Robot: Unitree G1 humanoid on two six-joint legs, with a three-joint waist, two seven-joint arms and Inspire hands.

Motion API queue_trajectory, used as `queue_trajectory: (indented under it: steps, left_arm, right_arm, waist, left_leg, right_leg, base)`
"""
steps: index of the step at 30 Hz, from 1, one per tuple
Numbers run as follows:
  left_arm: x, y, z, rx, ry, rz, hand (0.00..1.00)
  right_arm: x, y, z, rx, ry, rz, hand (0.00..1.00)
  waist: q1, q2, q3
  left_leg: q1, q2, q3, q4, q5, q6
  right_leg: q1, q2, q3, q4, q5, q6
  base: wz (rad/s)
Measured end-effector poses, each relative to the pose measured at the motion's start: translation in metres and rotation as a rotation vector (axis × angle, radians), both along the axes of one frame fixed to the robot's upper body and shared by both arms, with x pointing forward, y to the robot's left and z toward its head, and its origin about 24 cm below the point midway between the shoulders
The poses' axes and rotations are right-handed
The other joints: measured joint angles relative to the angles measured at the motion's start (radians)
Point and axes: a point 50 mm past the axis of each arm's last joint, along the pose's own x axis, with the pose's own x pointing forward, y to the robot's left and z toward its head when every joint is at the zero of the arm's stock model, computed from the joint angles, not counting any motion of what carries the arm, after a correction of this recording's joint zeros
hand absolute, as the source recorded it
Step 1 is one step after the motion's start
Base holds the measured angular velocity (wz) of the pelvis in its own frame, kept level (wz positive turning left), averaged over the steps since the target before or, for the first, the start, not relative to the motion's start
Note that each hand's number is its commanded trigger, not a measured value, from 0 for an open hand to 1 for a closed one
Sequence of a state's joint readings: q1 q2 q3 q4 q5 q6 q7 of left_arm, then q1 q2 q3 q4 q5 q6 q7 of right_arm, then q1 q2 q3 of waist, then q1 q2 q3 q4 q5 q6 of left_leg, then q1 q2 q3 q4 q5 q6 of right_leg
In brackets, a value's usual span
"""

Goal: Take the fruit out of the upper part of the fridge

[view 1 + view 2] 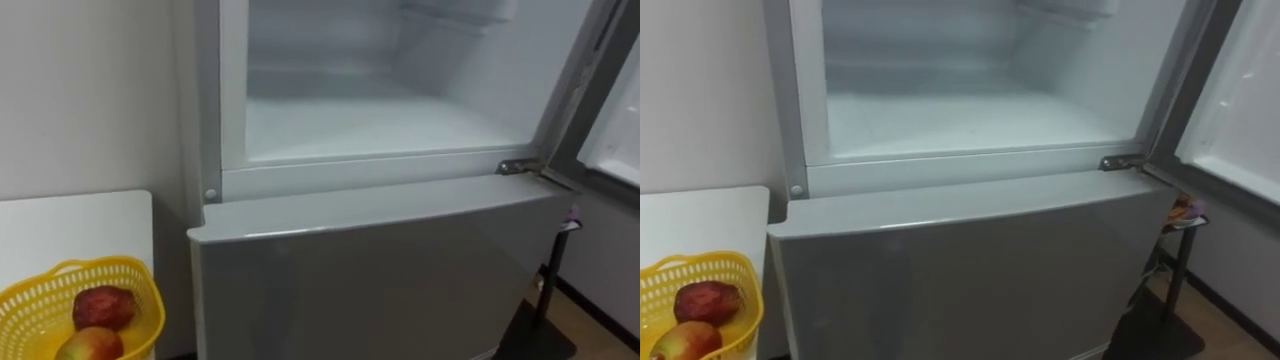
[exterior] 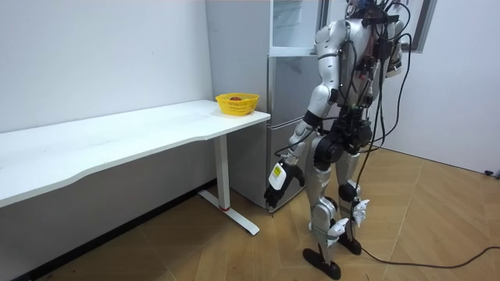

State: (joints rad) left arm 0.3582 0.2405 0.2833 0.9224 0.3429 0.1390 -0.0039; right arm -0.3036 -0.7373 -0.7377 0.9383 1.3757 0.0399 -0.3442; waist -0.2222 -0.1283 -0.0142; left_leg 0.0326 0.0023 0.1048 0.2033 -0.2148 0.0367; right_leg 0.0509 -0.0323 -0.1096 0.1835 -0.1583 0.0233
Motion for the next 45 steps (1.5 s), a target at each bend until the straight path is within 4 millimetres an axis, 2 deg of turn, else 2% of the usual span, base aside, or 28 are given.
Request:
queue_trajectory:
  steps: [3, 8, 17, 20, 25, 28, 32, 35, 37, 41, 45]
  left_arm:
    - [-0.003, 0.001, 0.0, 0.003, 0.004, 0.009, 0.0]
    - [-0.005, 0.002, 0.001, 0.007, 0.005, 0.036, 0.0]
    - [-0.007, 0.003, 0.001, 0.007, 0.004, 0.054, 0.0]
    - [-0.01, 0.005, 0.002, 0.009, 0.009, 0.07, 0.0]
    - [-0.01, 0.004, 0.002, 0.038, -0.014, 0.08, 0.0]
    - [-0.004, 0.0, 0.001, 0.032, -0.046, 0.076, 0.0]
    - [-0.003, 0.001, 0.002, 0.067, -0.066, 0.081, 0.0]
    - [-0.002, 0.0, 0.002, 0.08, -0.068, 0.081, 0.0]
    - [-0.006, 0.0, 0.002, 0.089, -0.051, 0.087, 0.0]
    - [-0.008, 0.002, 0.006, 0.126, -0.062, 0.085, 0.0]
    - [-0.008, 0.002, 0.006, 0.14, -0.064, 0.088, 0.0]
  right_arm:
    - [0.001, -0.002, 0.005, -0.025, 0.003, 0.017, 0.0]
    - [0.009, 0.001, 0.009, -0.025, -0.001, 0.044, 0.0]
    - [0.042, 0.014, 0.027, -0.017, 0.081, 0.116, 0.0]
    - [0.046, 0.016, 0.034, -0.086, 0.197, 0.15, 0.0]
    - [0.061, 0.031, 0.051, -0.229, 0.415, 0.231, 0.0]
    - [0.068, 0.043, 0.065, -0.259, 0.479, 0.261, 0.0]
    - [0.072, 0.053, 0.068, -0.267, 0.566, 0.288, 0.0]
    - [0.073, 0.056, 0.069, -0.301, 0.634, 0.259, 0.0]
    - [0.079, 0.067, 0.072, -0.414, 0.738, 0.286, 0.0]
    - [0.081, 0.086, 0.077, -0.508, 0.801, 0.391, 0.0]
    - [0.073, 0.098, 0.074, -0.633, 0.874, 0.428, 0.0]
  waist:
    - [-0.001, 0.009, 0.0]
    - [-0.006, 0.008, 0.0006]
    - [-0.037, 0.003, 0.0024]
    - [-0.051, 0.003, 0.0023]
    - [-0.077, 0.017, 0.0038]
    - [-0.078, 0.024, 0.0044]
    - [-0.078, 0.025, 0.0053]
    - [-0.064, 0.025, 0.0057]
    - [-0.058, 0.027, 0.007]
    - [-0.068, 0.028, 0.0077]
    - [-0.039, 0.029, 0.0079]
  left_leg:
    - [0.003, 0.0, 0.0, -0.006, 0.0, 0.0]
    - [0.004, 0.0, -0.001, -0.006, 0.0, -0.001]
    - [0.009, 0.0, 0.011, -0.01, 0.002, -0.002]
    - [0.014, 0.0, 0.022, -0.019, 0.004, -0.005]
    - [0.006, 0.002, 0.031, -0.016, 0.01, -0.014]
    - [0.012, 0.002, 0.036, -0.018, 0.015, -0.019]
    - [0.025, 0.008, 0.035, -0.017, 0.023, -0.029]
    - [0.027, 0.011, 0.035, -0.016, 0.026, -0.035]
    - [0.026, 0.011, 0.032, -0.017, 0.028, -0.038]
    - [0.02, 0.013, 0.022, -0.016, 0.034, -0.048]
    - [0.034, 0.017, 0.024, -0.021, 0.04, -0.052]
  right_leg:
    - [0.002, 0.0, 0.0, 0.0, 0.0, 0.0]
    - [0.002, 0.0, -0.003, 0.002, 0.0, 0.0]
    - [-0.001, -0.002, -0.003, 0.006, -0.005, -0.008]
    - [-0.005, -0.001, -0.001, 0.011, -0.01, -0.016]
    - [-0.039, -0.002, -0.003, 0.054, -0.028, -0.032]
    - [-0.058, -0.005, 0.0, 0.083, -0.041, -0.039]
    - [-0.055, -0.001, 0.002, 0.099, -0.05, -0.049]
    - [-0.064, 0.0, 0.003, 0.113, -0.06, -0.056]
    - [-0.079, 0.0, 0.008, 0.133, -0.071, -0.057]
    - [-0.091, -0.002, -0.012, 0.145, -0.081, -0.065]
    - [-0.068, 0.002, -0.016, 0.142, -0.084, -0.077]
  base:
    - [0.0]
    - [0.0]
    - [-0.04]
    - [-0.09]
    - [-0.05]
    - [-0.08]
    - [-0.06]
    - [-0.03]
    - [-0.1]
    - [0.14]
    - [0.0]
